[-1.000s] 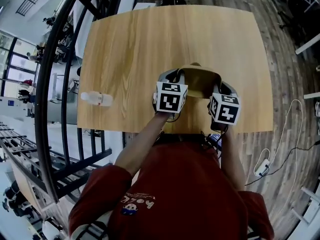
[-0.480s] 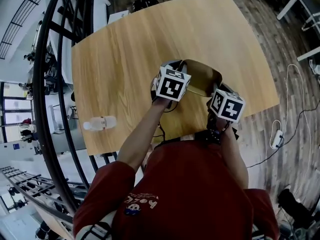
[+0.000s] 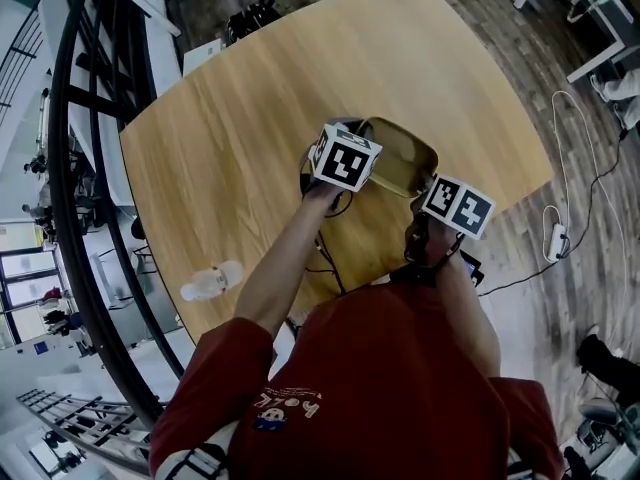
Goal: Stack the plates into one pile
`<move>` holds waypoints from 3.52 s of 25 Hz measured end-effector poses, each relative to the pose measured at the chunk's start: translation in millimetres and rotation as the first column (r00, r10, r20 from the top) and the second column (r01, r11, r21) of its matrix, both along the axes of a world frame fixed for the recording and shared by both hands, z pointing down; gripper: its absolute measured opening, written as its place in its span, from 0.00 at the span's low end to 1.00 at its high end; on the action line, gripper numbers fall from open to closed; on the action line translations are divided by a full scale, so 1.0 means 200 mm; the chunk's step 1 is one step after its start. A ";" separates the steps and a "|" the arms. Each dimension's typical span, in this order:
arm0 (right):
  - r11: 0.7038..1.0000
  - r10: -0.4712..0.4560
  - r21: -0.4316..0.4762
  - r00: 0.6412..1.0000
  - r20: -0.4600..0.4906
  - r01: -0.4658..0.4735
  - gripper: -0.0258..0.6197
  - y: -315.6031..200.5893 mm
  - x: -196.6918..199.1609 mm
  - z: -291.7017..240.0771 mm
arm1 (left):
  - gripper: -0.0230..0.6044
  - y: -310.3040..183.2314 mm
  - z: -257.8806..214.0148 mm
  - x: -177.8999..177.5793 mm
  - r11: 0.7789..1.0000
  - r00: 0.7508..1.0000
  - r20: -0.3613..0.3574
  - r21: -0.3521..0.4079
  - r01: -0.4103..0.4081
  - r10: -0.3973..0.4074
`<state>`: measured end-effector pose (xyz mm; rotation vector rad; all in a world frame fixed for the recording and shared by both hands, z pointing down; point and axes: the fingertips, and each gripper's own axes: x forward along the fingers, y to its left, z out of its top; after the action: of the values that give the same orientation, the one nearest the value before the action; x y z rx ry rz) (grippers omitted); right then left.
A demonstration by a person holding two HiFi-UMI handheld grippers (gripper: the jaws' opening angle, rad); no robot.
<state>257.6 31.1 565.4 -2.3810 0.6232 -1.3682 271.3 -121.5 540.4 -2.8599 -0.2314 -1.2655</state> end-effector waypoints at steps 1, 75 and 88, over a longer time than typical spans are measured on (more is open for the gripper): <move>1.000 0.011 0.006 1.000 0.012 -0.011 0.13 0.00 -0.01 0.01 | 0.06 0.00 0.00 0.01 1.000 1.000 0.008 0.007 -0.018 0.018; 0.979 -0.030 -0.197 0.997 0.075 0.045 0.26 -0.04 0.06 0.37 | 0.18 -0.11 0.47 -0.01 0.997 0.978 0.205 -0.055 0.056 -0.044; 0.957 -0.176 -0.224 0.983 0.057 0.185 0.22 -0.08 0.10 0.38 | 0.18 -0.12 0.47 -0.05 0.987 0.974 0.195 -0.087 0.136 -0.117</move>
<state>277.4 15.1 641.8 -2.5221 0.7239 -1.6369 260.7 -145.5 634.5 -2.8771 -0.1166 -1.5964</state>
